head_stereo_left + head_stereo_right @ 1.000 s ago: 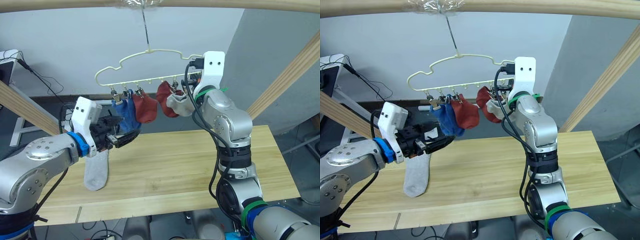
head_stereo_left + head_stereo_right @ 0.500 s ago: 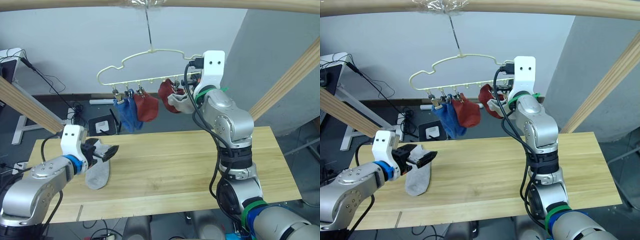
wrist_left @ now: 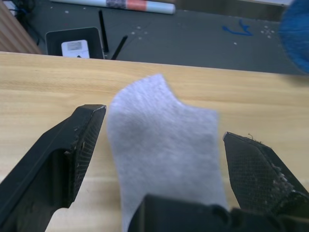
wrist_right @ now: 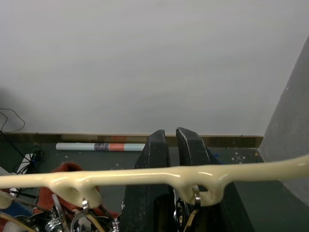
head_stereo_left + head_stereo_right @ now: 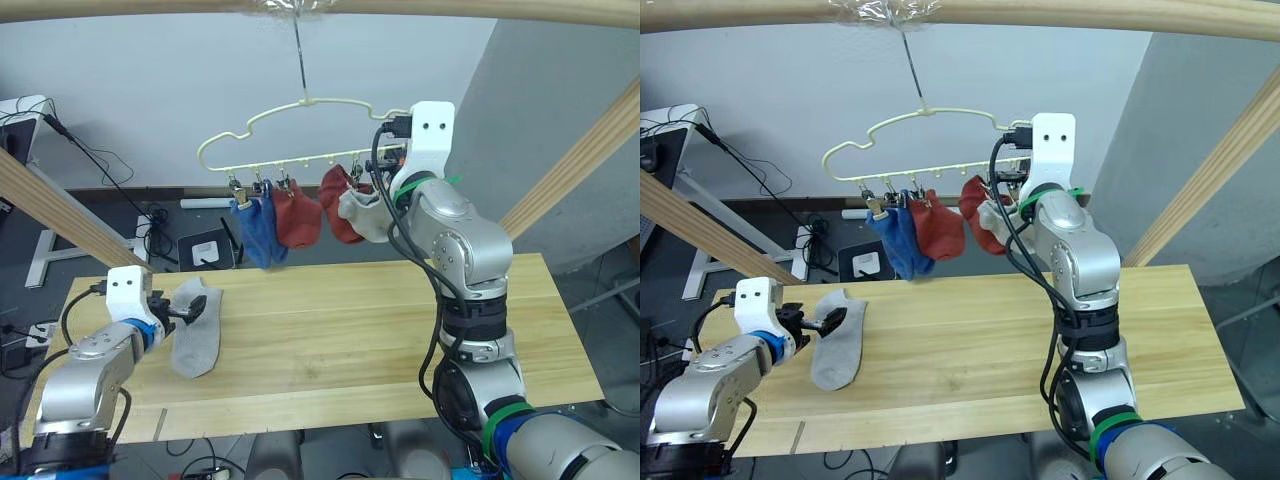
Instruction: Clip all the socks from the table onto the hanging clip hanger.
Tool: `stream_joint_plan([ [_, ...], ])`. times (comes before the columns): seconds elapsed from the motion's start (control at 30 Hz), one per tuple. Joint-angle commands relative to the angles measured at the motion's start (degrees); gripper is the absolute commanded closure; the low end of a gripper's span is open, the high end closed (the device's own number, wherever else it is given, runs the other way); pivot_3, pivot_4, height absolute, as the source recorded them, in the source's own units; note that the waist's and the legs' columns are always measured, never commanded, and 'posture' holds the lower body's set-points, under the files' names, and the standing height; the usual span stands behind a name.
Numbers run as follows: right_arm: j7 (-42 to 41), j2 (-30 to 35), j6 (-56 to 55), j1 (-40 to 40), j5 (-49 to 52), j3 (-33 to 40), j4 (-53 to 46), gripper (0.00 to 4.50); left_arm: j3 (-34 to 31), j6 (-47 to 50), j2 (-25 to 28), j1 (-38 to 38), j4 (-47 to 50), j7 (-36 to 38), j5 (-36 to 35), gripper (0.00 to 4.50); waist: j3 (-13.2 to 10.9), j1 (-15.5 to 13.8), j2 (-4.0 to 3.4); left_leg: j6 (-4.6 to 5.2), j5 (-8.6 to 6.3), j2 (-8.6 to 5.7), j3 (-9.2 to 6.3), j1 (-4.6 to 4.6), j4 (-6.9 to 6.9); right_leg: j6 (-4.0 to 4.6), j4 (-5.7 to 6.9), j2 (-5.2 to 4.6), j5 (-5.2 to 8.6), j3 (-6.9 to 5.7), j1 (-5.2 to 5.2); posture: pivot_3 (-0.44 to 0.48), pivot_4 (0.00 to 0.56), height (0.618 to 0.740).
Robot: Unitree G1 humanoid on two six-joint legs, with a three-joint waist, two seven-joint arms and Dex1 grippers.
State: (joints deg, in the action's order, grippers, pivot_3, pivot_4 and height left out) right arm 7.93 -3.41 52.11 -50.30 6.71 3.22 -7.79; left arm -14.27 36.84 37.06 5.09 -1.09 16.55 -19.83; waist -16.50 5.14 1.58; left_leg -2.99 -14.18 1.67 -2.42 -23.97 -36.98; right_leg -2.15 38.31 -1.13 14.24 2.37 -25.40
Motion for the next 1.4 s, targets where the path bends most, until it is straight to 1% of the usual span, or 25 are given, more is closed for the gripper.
stream_joint_plan([
  [0.03,0.37,-0.03,0.46,-0.12,-0.18,0.13,-3.74,4.5,0.49,-2.61,-0.54,1.98,-5.05,1.28,2.26,0.01,-0.01,0.04,-0.01,0.0,0.0,0.0,0.01,0.01,0.01,0.0,0.0,-0.01,0.0,0.01,0.0,-0.148,0.321,0.74],
  [0.17,0.49,0.1,1.67,0.17,-0.47,0.27,-4.84,4.5,0.25,-4.52,-1.76,6.24,-13.66,2.43,3.19,0.01,-0.03,0.16,0.02,0.0,0.0,-0.01,0.01,0.01,-0.02,0.0,0.16,-0.01,0.0,0.0,-0.05,-0.164,0.329,0.74],
  [0.33,0.46,0.0,2.52,0.25,-0.64,0.37,-5.59,4.5,0.27,-6.05,-2.52,7.99,-17.97,3.45,4.29,0.01,-0.05,0.79,0.01,0.0,0.0,0.0,0.02,0.03,-0.04,0.0,0.25,-0.01,0.0,0.03,-0.07,-0.171,0.333,0.74],
  [0.43,0.39,-0.16,2.96,0.31,-0.74,0.43,-5.91,4.5,0.65,-4.83,-3.33,9.67,-21.48,3.22,4.83,0.01,-0.05,1.0,0.01,0.0,0.0,0.0,-0.02,0.05,-0.04,0.0,0.31,-0.01,0.01,0.01,-0.07,-0.172,0.334,0.74],
  [0.57,0.36,-0.28,3.48,0.38,-0.83,0.47,-6.37,4.5,2.57,-1.63,-4.06,10.21,-22.74,4.04,5.64,0.01,-0.06,1.08,-0.01,0.01,0.01,-0.02,-0.02,0.11,-0.06,-0.01,0.42,-0.02,0.01,0.04,-0.05,-0.175,0.336,0.74],
  [0.77,0.48,-0.48,3.87,0.41,-0.88,0.52,-6.69,4.5,3.5,-0.93,-4.49,9.94,-22.21,4.46,6.63,0.01,-0.09,1.13,-0.07,0.01,0.02,-0.02,-0.01,0.21,-0.07,-0.02,0.54,-0.02,0.01,0.07,-0.03,-0.18,0.335,0.74],
  [0.87,0.6,-0.69,3.99,0.49,-0.89,0.5,-6.87,4.5,3.78,-0.85,-4.25,9.3,-21.66,4.99,6.85,0.58,-0.09,1.19,-0.08,0.01,0.02,-0.02,0.0,0.22,-0.07,-0.02,0.53,-0.02,0.01,0.08,-0.01,-0.18,0.333,0.74],
  [1.07,0.62,-0.99,4.04,0.54,-0.85,0.5,-6.91,4.5,3.28,-0.48,-4.05,8.52,-20.91,5.19,6.94,2.47,-0.1,1.43,-0.09,0.01,0.02,-0.01,0.0,0.23,-0.05,-0.02,0.53,-0.02,0.02,0.08,-0.01,-0.176,0.33,0.74],
  [1.27,0.65,-1.32,4.03,0.62,-0.89,0.54,-6.91,4.5,2.97,0.21,-4.24,7.9,-20.17,5.34,6.56,4.24,-0.1,1.61,-0.09,0.02,0.03,-0.01,0.0,0.29,-0.05,-0.02,0.56,0.04,0.02,0.08,-0.01,-0.174,0.33,0.74],
  [1.3,0.66,-1.37,4.08,0.62,-0.9,0.54,-6.94,4.5,2.93,0.32,-4.28,7.76,-19.96,5.47,6.43,4.46,-0.1,1.61,-0.1,0.02,0.03,-0.01,0.0,0.3,-0.05,-0.02,0.56,0.05,0.02,0.09,-0.01,-0.177,0.33,0.74],
  [1.4,0.72,-1.51,4.19,0.66,-0.96,0.45,-7.07,4.5,2.9,0.62,-4.34,7.42,-19.48,6.09,6.03,4.46,-0.11,1.64,-0.1,0.02,0.03,-0.01,0.01,0.3,-0.04,-0.02,0.56,0.05,0.02,0.1,-0.01,-0.18,0.332,0.74],
])
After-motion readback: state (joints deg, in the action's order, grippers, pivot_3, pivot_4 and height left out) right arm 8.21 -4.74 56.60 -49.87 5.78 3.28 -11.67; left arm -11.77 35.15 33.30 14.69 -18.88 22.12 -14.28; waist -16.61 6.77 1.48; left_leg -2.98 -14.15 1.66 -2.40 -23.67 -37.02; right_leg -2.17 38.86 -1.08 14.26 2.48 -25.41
